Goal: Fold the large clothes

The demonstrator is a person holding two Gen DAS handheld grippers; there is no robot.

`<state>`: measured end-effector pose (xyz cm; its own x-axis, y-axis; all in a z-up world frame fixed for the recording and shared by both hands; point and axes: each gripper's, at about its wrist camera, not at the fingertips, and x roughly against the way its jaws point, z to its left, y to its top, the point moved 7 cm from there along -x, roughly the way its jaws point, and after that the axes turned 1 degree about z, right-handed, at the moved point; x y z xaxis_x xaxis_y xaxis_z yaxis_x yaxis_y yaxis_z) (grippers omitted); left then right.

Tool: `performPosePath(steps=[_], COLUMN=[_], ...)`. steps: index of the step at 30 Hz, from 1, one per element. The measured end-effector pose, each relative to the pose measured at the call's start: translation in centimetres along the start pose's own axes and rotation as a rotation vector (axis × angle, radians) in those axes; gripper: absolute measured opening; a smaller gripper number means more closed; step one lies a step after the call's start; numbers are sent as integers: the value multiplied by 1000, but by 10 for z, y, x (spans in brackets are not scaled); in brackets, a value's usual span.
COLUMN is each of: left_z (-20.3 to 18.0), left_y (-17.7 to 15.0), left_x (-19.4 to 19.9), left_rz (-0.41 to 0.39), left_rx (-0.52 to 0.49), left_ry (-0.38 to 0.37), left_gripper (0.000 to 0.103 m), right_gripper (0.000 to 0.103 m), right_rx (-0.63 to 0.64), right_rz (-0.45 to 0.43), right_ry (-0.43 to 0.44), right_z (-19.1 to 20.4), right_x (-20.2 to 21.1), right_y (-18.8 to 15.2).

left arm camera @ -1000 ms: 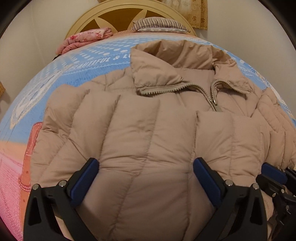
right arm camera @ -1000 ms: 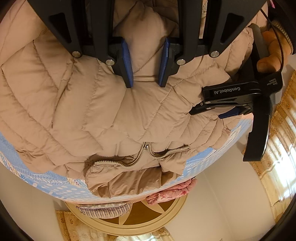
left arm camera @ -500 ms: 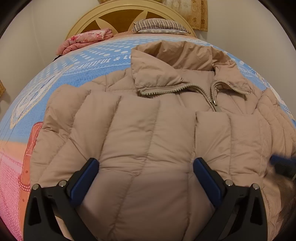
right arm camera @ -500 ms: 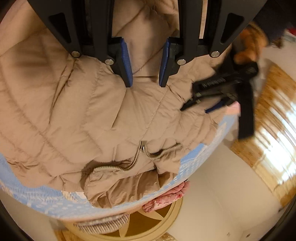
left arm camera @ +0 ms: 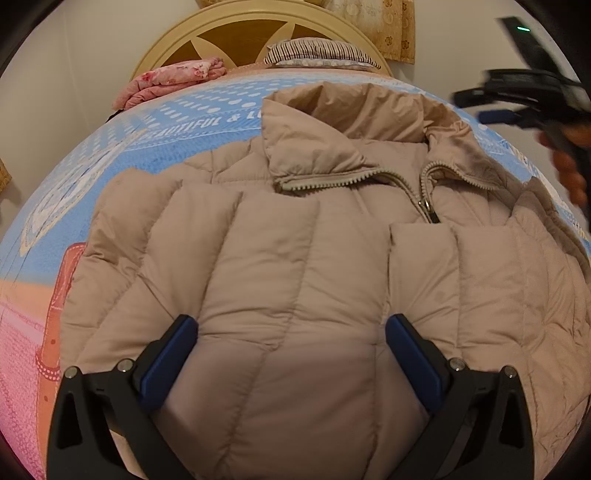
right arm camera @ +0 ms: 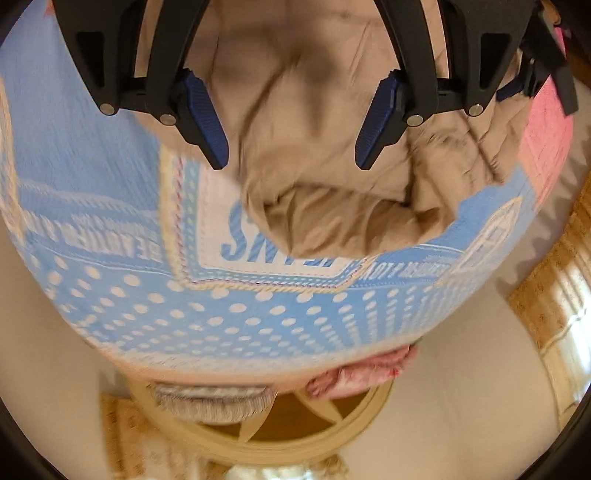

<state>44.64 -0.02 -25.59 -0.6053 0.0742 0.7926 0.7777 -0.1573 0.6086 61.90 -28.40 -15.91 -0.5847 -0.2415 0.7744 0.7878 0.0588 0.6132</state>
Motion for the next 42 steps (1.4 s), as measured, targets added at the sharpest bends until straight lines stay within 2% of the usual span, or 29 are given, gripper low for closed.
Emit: performPosePath(steps=[6, 7, 8, 9, 10, 12, 16, 19, 21, 22, 23, 24, 25, 26, 27, 28, 29, 31, 33, 34, 37, 39, 41, 42], left_z=[0, 0, 1, 2, 2, 2, 8, 15, 14, 8, 4, 2, 0, -5, -6, -3, -4, 1, 1, 3, 4, -4, -14, -14], left_y=[0, 0, 0, 1, 2, 8, 39, 84, 116, 130, 139, 152, 160, 165, 167, 168, 166, 160, 152, 148, 132, 129, 132, 135], left_x=[0, 1, 3, 5, 9, 26, 67, 79, 73, 62, 51, 35, 19, -1, -21, -39, -56, -78, -84, -84, -77, -68, -56, -48], left_rz=[0, -2, -4, -2, 3, -10, -78, -140, -180, -179, -177, -180, -175, -154, -121, -82, -44, 16, 41, 45, 80, 73, 49, 32], left_rx=[-2, -2, -1, -3, -14, -42, -38, -37, -66, -100, -123, -138, -138, -153, -153, -127, -109, -68, -19, -19, -51, -107, -196, -205], left_ry=[3, 3, 1, -7, -18, -37, -69, -48, 1, 8, 25, 71, 82, 61, 79, 100, 68, 96, 64, 86, 221, 260, 321, 333], left_gripper=[103, 103, 103, 103, 100, 91, 91, 91, 93, 99, 99, 98, 98, 97, 90, 77, 72, 46, 42, 42, 42, 40, 45, 56], right_gripper=[71, 67, 39, 19, 8, 6, 4, 3, 3, 3, 2, 2, 2, 2, 2, 2, 2, 2, 2, 2, 2, 2, 1, 1], right_rx=[111, 129, 131, 123, 127, 173, 218, 235, 275, 283, 285, 288, 285, 278, 276, 274, 273, 289, 294, 297, 277, 268, 267, 270], right_rz=[97, 109, 111, 123, 116, 99, 35, -4, -37, -48, -58, -75, -83, -97, -108, -119, -121, -123, -116, -116, -111, -112, -114, -114], right_ry=[-26, -22, -14, 5, -3, -11, -9, -21, -39, -39, -39, -39, -39, -33, -32, -32, -27, -34, -38, -44, -57, -59, -52, -53], right_z=[-4, -5, -6, -7, -7, -5, 4, 7, 13, 14, 15, 15, 14, 13, 12, 12, 12, 13, 10, 9, 1, -1, -1, 0], right_x=[-51, -56, -58, -60, -60, -54, -37, -29, -23, -20, -17, -13, -10, -6, -3, 0, 3, 6, 4, 3, -3, -5, -7, -7], right_y=[21, 22, 21, 21, 21, 17, 16, 13, 9, 8, 8, 7, 7, 7, 8, 8, 7, 3, 0, -2, -6, -10, -14, -16])
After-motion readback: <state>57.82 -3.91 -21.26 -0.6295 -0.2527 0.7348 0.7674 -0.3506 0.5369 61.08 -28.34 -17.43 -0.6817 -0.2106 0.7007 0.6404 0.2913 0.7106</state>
